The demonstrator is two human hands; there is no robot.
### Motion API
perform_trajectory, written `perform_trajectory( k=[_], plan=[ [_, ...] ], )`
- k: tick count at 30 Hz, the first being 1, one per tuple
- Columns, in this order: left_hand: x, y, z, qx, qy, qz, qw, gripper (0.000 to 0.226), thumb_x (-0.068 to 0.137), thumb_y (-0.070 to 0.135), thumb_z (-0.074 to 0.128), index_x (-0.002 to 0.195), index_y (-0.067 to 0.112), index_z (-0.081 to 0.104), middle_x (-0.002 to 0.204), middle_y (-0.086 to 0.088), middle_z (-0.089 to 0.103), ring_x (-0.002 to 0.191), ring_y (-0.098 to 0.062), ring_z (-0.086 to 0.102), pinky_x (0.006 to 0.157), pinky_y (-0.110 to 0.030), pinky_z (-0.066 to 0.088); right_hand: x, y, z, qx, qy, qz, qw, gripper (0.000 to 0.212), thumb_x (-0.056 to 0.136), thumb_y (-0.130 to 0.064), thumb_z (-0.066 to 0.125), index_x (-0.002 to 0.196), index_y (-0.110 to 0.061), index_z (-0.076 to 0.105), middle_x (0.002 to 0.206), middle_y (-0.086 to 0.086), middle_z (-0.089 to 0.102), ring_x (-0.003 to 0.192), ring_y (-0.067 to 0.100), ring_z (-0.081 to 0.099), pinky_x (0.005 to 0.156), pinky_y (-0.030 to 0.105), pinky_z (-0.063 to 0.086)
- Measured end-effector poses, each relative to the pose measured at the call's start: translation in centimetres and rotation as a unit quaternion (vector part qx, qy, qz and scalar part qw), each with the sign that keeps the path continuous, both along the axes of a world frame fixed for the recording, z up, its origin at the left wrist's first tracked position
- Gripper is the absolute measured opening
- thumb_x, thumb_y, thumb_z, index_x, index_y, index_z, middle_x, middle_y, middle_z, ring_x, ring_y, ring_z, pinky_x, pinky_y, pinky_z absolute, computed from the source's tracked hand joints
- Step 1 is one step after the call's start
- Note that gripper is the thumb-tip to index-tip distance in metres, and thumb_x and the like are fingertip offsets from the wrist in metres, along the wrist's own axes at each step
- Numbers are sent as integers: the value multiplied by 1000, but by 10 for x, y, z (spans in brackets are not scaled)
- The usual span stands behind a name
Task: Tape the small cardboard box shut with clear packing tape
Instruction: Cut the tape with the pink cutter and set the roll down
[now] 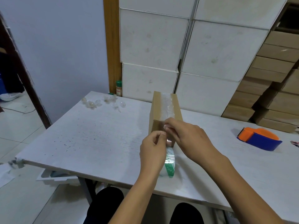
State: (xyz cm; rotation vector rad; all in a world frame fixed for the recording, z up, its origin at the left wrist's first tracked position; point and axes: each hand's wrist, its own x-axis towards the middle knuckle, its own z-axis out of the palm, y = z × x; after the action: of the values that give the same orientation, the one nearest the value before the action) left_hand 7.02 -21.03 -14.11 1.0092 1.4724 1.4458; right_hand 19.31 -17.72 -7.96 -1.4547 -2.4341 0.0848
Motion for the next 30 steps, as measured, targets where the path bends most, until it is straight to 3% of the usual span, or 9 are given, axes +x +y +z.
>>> perform_trajectory(
  k=[13,18,21,25,28,30],
  plan=[
    [-4,-3,2,-6,-22,33,999,28,104,27,59,80,28,73,78,4,77,73,-13,75,67,-27,56,20,-4,-1,17,-14,-34,999,15,110,-43,40,112,-35,52,101,-11,72,88,24,68,74,42,55],
    [-13,-6,0,17,-48,41,998,20,106,29,59,93,32,73,80,16,81,76,2,75,74,-24,56,18,-11,-9,20,16,-28,999,15,111,-43,41,114,-34,53,106,-18,71,90,18,68,72,36,52],
    [-27,-9,-7,19,-72,63,995,12,103,23,66,101,33,73,89,11,83,82,1,77,77,-26,62,24,-17,-15,22,49,-28,998,12,111,-44,42,113,-38,52,101,-24,68,84,9,63,70,30,50],
    [-49,-16,-18,23,-69,60,996,18,100,17,73,108,33,73,108,7,79,104,-9,75,83,-26,61,33,-33,-31,18,131,-42,990,12,109,-47,45,117,-42,52,109,-23,73,93,4,70,76,28,58],
    [-67,-21,-21,22,-56,74,995,19,97,13,76,105,30,74,105,4,81,104,-14,76,80,-21,54,41,-42,-48,10,174,-64,983,12,107,-46,49,116,-41,54,104,-24,72,93,4,71,76,27,59],
    [-79,-25,-21,22,-47,69,996,30,94,12,78,114,34,71,98,0,83,98,-11,78,82,-22,54,46,-42,-60,-4,192,-82,978,7,107,-43,51,113,-41,54,96,-25,70,89,4,69,72,25,57]
  ],
)
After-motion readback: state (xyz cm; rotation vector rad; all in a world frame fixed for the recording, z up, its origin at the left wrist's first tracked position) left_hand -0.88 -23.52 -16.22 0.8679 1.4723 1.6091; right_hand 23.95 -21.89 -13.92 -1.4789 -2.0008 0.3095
